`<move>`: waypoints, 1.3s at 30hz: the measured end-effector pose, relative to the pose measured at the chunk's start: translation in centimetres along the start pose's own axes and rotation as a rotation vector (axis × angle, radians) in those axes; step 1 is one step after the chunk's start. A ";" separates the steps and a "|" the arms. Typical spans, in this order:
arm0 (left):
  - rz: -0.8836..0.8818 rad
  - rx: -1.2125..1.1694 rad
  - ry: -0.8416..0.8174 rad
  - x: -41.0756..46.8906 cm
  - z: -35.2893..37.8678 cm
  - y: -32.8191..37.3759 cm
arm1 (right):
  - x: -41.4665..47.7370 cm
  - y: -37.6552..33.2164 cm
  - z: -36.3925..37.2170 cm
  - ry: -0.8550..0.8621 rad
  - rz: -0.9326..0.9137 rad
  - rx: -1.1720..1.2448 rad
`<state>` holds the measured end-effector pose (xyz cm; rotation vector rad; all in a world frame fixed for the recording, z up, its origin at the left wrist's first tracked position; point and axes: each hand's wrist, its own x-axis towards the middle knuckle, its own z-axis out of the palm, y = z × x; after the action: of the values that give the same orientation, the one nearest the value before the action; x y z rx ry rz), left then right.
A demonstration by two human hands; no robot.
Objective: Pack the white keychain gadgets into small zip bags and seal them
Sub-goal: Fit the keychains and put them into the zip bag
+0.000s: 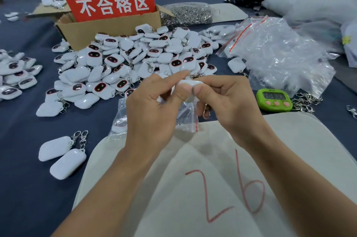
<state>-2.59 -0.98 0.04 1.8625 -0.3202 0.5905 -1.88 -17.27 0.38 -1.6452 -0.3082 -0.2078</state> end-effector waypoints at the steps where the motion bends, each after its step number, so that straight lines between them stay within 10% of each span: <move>1: 0.049 0.052 -0.027 0.2 -0.2 0.1 | 0.0 0.0 0.0 0.011 0.020 0.033; 17: 0.068 0.176 0.014 -0.5 0.3 0.0 | 0.4 -0.6 -1.6 -0.092 0.120 -0.035; 31: 0.007 0.963 -0.150 -1.3 2.1 1.4 | 1.3 1.2 -3.6 0.217 0.395 -0.421; 39: -0.010 0.709 -0.027 -1.8 2.1 1.5 | 0.5 0.6 -0.9 0.011 0.413 -0.298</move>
<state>-4.35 -3.56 -0.31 2.5494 -0.1190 0.7319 -1.13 -18.19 0.04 -1.9607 0.0795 0.0535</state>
